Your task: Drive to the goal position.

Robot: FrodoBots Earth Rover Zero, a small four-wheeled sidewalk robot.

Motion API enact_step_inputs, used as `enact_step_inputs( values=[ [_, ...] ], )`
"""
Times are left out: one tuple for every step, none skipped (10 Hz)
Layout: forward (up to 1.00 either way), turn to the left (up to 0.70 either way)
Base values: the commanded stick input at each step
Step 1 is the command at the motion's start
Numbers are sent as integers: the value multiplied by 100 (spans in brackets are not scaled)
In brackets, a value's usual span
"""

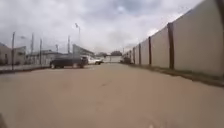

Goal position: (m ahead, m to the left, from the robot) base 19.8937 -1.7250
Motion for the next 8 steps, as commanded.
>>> enact_step_inputs(
  values=[
    [100,0],
    [100,0],
    [100,0],
    [100,0],
    [100,0],
    [100,0],
    [100,0],
    [100,0]
  ],
)
